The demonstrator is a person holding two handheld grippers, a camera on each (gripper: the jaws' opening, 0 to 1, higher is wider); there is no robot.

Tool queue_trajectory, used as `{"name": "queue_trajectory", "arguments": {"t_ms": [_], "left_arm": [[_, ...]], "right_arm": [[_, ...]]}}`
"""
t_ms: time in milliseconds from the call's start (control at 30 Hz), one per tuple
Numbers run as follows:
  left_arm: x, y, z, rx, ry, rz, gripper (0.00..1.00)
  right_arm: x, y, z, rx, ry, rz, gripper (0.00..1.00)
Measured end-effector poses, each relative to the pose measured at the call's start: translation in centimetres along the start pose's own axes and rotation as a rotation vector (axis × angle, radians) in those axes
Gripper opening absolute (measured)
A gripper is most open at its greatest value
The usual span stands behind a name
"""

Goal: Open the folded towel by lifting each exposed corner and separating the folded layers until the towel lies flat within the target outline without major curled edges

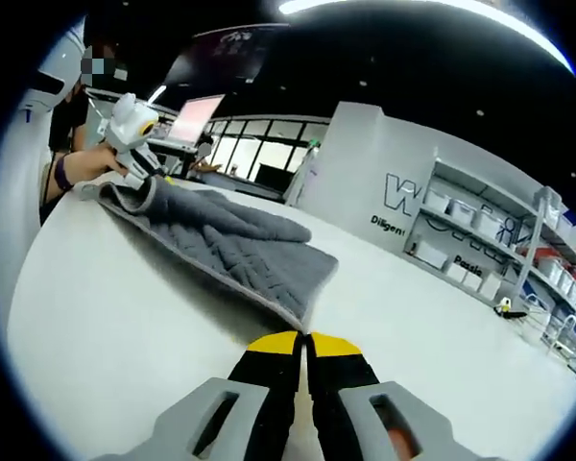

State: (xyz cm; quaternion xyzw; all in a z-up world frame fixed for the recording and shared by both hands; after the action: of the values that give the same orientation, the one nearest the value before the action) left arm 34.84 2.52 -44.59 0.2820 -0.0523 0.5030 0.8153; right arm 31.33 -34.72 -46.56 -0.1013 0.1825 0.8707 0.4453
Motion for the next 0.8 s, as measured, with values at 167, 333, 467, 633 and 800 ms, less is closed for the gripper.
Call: {"name": "queue_trajectory", "arguments": {"t_ms": [167,333,467,633,800], "left_arm": [[0.1,0.1,-0.1,0.0,0.0,0.001,0.04],[0.2,0.1,-0.2,0.0,0.006,0.001,0.04],[0.2,0.1,-0.2,0.001,0.005,0.002,0.05],[0.2,0.2,-0.3,0.003,0.007,0.004,0.05],[0.9,0.4,-0.7,0.018,0.0,0.037,0.05]], "right_arm": [[-0.9,0.5,-0.6,0.019,-0.005,-0.027,0.0],[-1.7,0.9,-1.0,0.024,-0.016,-0.044,0.0],[-2.1,1.2,-1.1,0.025,-0.021,-0.056,0.0],[-2.7,1.5,-1.4,0.031,-0.03,-0.086,0.0],[-5.9,4.1,-3.3,0.072,-0.099,-0.248,0.0]]}}
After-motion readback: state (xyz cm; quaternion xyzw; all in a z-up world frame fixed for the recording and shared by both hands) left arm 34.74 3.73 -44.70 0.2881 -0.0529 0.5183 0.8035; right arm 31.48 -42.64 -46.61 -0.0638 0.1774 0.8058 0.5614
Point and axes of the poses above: the point that each gripper's makers call its tool centre point, and the gripper's own axes: y roughly backward along the fingers, x roughly to its left, z roughly out of its top, the point moved 8 cm from there along y, roughly backward along the fingers, and after that the axes turned 5 degrees about z, right-handed, at the moved point
